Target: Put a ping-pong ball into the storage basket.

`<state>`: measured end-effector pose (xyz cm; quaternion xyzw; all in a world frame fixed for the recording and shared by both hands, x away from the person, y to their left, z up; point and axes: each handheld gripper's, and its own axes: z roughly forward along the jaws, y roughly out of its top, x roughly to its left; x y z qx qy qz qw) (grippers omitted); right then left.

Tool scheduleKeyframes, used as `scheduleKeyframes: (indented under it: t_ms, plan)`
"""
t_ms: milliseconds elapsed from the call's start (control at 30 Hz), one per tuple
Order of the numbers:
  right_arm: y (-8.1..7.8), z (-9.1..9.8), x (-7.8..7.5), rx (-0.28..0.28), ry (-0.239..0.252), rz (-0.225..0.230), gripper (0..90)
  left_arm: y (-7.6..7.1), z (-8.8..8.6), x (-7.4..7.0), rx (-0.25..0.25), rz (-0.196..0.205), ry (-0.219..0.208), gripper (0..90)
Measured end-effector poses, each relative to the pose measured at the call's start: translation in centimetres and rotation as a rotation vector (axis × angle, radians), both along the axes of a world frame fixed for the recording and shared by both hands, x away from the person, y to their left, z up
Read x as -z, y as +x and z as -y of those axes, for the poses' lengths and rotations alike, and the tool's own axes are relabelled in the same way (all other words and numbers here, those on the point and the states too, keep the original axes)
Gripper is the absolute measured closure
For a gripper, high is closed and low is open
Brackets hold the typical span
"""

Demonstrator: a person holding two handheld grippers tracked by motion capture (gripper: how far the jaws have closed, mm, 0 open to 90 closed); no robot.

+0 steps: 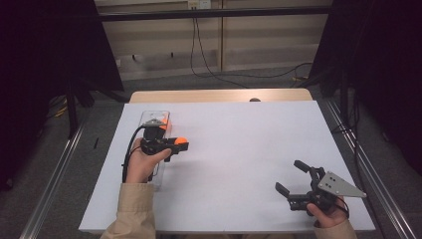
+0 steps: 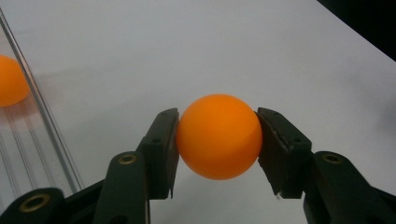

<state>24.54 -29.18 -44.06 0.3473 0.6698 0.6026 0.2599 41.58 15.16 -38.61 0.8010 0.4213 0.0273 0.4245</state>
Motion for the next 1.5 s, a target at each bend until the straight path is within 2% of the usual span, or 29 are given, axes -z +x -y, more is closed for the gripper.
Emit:
scheduleKeyframes:
  t_ms: [1200,1500]
  plan:
    - [0.0,0.0,0.0,-0.001,-0.001,0.000,2.6,-0.1,-1.8,-0.5,-0.038,0.019,-0.003,50.7]
    - [0.0,0.0,0.0,0.000,-0.001,0.001,2.6,-0.2,-2.6,-0.7,-0.062,0.027,0.014,50.7]
